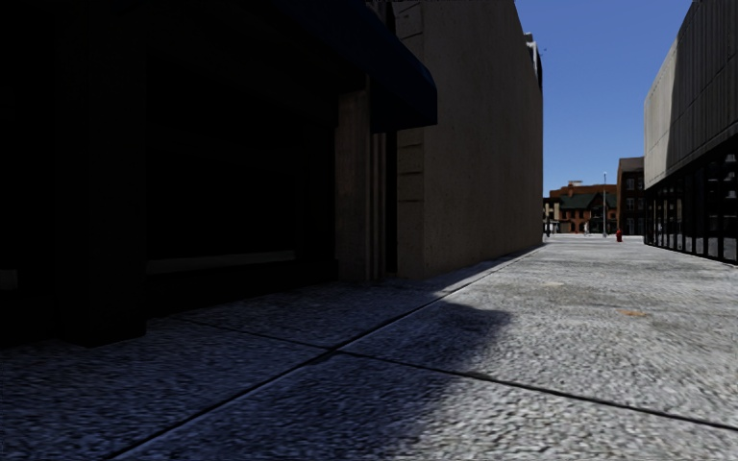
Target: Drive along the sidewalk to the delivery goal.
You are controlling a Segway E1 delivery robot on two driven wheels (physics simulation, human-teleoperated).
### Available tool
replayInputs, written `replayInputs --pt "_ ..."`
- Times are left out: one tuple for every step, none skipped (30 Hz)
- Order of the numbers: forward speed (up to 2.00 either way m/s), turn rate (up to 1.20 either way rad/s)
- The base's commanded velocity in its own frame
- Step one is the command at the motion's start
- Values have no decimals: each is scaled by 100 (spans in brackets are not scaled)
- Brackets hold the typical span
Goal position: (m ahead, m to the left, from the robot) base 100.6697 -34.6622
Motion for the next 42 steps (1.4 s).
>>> replayInputs --pt "200 -61" --pt "200 -61" --pt "200 -61" --pt "200 -61" --pt "200 -61" --pt "200 -61" --pt "200 -61" --pt "200 -61" --pt "200 -61" --pt "200 -61" --pt "200 -61" --pt "200 -61" --pt "200 -61" --pt "200 -61" --pt "200 -61" --pt "200 -61" --pt "200 -61" --pt "200 -61" --pt "200 -61" --pt "200 -61" --pt "200 -59" --pt "200 -56" --pt "200 -56" --pt "200 -56" --pt "200 -55" --pt "200 -55" --pt "200 -55" --pt "200 -55" --pt "200 -55" --pt "200 -55" --pt "200 -55" --pt "200 -53" --pt "200 -48" --pt "200 -48" --pt "200 -47" --pt "200 -47" --pt "200 -46" --pt "200 -46" --pt "200 -37" --pt "200 0" --pt "200 0" --pt "200 0"
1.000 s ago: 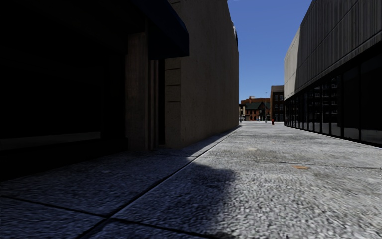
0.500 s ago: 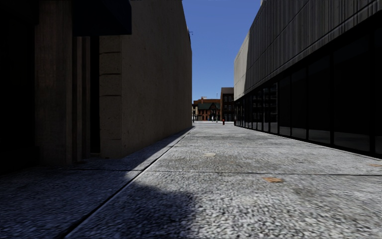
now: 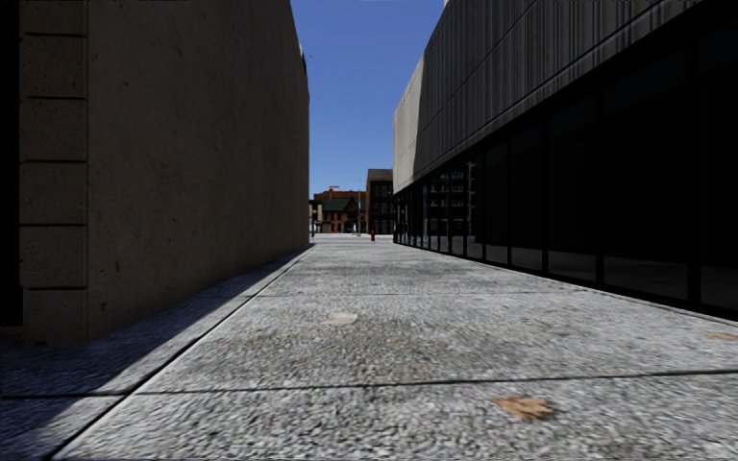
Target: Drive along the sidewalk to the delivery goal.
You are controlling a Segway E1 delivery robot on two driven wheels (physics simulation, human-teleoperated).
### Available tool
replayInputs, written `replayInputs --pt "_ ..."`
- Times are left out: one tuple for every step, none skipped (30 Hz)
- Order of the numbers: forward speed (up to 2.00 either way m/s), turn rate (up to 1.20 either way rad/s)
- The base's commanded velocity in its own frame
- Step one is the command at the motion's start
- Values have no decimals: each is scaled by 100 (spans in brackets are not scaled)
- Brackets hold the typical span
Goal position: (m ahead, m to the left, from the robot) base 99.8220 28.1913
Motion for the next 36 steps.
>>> replayInputs --pt "200 0" --pt "200 0" --pt "200 0" --pt "200 0" --pt "200 0" --pt "200 0" --pt "200 0" --pt "200 0" --pt "200 0" --pt "200 0" --pt "200 0" --pt "200 0" --pt "200 0" --pt "200 0" --pt "200 0" --pt "200 0" --pt "200 10" --pt "200 26" --pt "200 26" --pt "200 29" --pt "200 30" --pt "200 29" --pt "200 29" --pt "200 11" --pt "200 0" --pt "200 0" --pt "200 0" --pt "200 0" --pt "200 0" --pt "200 0" --pt "200 0" --pt "200 0" --pt "200 0" --pt "200 0" --pt "200 0" --pt "200 0"
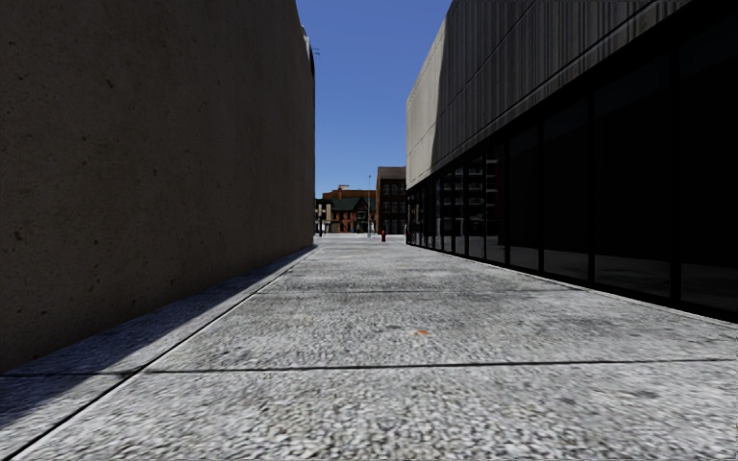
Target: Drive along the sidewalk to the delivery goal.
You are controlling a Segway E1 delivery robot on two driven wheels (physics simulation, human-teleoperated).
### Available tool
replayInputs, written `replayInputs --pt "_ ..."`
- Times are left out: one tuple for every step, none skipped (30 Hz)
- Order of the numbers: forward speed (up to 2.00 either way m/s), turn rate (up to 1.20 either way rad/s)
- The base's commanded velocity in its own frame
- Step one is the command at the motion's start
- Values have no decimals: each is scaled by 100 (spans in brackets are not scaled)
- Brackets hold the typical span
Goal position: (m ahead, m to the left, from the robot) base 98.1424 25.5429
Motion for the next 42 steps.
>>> replayInputs --pt "200 0" --pt "200 0" --pt "200 0" --pt "200 0" --pt "200 0" --pt "200 0" --pt "200 0" --pt "200 0" --pt "200 0" --pt "200 0" --pt "200 0" --pt "200 0" --pt "200 0" --pt "200 0" --pt "200 0" --pt "200 0" --pt "200 0" --pt "200 0" --pt "200 0" --pt "200 0" --pt "200 0" --pt "200 0" --pt "200 0" --pt "200 0" --pt "200 0" --pt "200 0" --pt "200 1" --pt "200 1" --pt "200 7" --pt "200 10" --pt "200 10" --pt "200 18" --pt "200 23" --pt "200 24" --pt "200 24" --pt "200 25" --pt "200 22" --pt "200 5" --pt "200 5" --pt "200 0" --pt "200 0" --pt "200 0"
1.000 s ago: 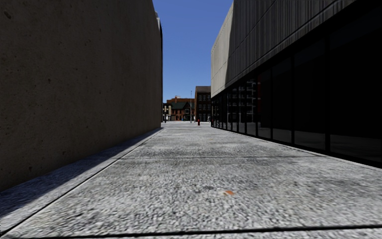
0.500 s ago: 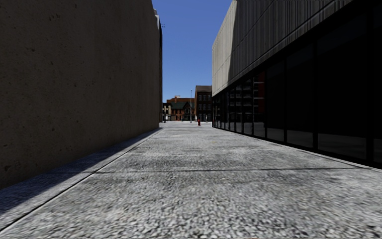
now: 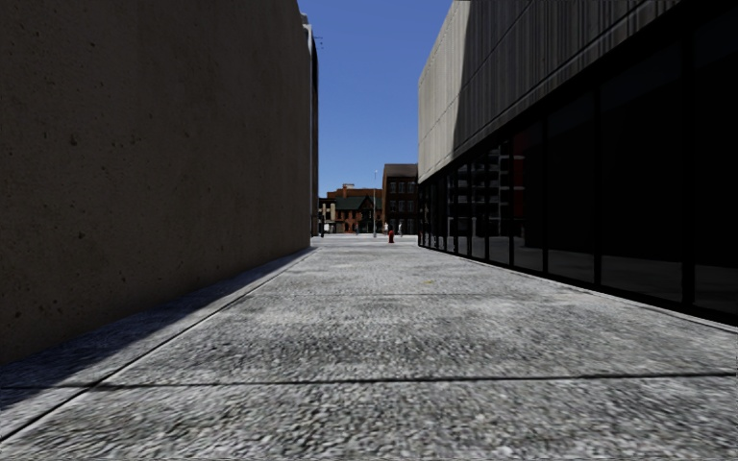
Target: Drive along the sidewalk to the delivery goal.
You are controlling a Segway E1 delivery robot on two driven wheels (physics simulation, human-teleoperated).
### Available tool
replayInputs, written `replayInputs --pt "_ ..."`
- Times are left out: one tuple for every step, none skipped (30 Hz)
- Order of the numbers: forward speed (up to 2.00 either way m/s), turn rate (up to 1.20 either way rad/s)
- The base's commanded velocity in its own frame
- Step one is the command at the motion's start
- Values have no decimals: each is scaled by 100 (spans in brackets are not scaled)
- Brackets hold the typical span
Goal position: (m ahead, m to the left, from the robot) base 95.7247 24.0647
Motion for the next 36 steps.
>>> replayInputs --pt "200 0" --pt "200 0" --pt "200 0" --pt "200 0" --pt "200 0" --pt "200 0" --pt "200 0" --pt "200 0" --pt "200 0" --pt "200 0" --pt "200 0" --pt "200 0" --pt "200 0" --pt "200 0" --pt "200 0" --pt "200 0" --pt "200 0" --pt "200 0" --pt "200 0" --pt "200 0" --pt "200 0" --pt "200 0" --pt "200 0" --pt "200 0" --pt "200 0" --pt "200 0" --pt "200 0" --pt "200 0" --pt "200 0" --pt "200 0" --pt "200 0" --pt "200 0" --pt "200 0" --pt "200 0" --pt "200 0" --pt "200 0"
